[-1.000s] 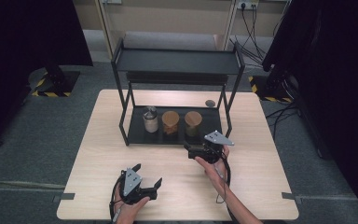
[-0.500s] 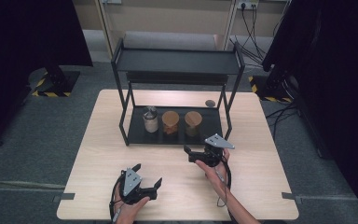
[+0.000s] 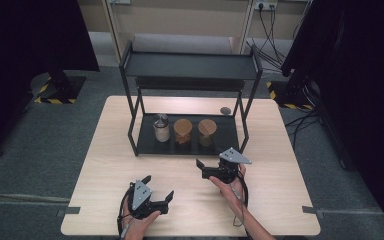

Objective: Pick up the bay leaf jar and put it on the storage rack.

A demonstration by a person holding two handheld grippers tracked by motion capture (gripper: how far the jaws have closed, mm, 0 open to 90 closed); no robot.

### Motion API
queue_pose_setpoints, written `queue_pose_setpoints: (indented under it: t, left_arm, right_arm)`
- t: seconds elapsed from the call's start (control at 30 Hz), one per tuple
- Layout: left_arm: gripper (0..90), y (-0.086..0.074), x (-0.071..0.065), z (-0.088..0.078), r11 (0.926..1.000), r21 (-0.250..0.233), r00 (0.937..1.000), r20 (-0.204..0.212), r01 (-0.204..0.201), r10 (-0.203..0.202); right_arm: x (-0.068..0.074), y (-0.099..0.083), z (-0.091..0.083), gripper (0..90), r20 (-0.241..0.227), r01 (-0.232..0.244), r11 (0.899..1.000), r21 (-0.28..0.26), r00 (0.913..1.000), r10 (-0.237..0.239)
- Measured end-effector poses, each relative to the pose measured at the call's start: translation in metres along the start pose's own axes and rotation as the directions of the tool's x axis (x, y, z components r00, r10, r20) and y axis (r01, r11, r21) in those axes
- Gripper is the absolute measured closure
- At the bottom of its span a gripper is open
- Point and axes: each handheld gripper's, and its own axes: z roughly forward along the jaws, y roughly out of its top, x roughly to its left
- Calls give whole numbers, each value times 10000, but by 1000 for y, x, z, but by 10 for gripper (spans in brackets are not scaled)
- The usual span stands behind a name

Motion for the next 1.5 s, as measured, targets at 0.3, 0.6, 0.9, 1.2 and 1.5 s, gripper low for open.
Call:
queue_pose_setpoints:
  t: [0.3,0.6,0.9,1.2,1.5]
  left_arm:
    - [41,0,0,0,10000,2,10000,3,-13,13]
    - [41,0,0,0,10000,-4,10000,3,-12,12]
    - [41,0,0,0,10000,-6,10000,3,-11,11]
    - [41,0,0,0,10000,-12,10000,-2,-11,11]
    - [41,0,0,0,10000,15,10000,3,1,-1]
  right_arm:
    - [3,-4,-6,43,-152,1,10000,-2,9999,-1]
    - [5,-8,-13,43,-251,-27,9999,-108,9997,25]
    - [7,-12,-18,42,-409,-12,10000,-83,9992,8]
    - [9,-16,-22,42,-566,35,9999,-101,9984,-41]
    - [13,-19,-27,42,-650,165,9998,-138,9977,-173]
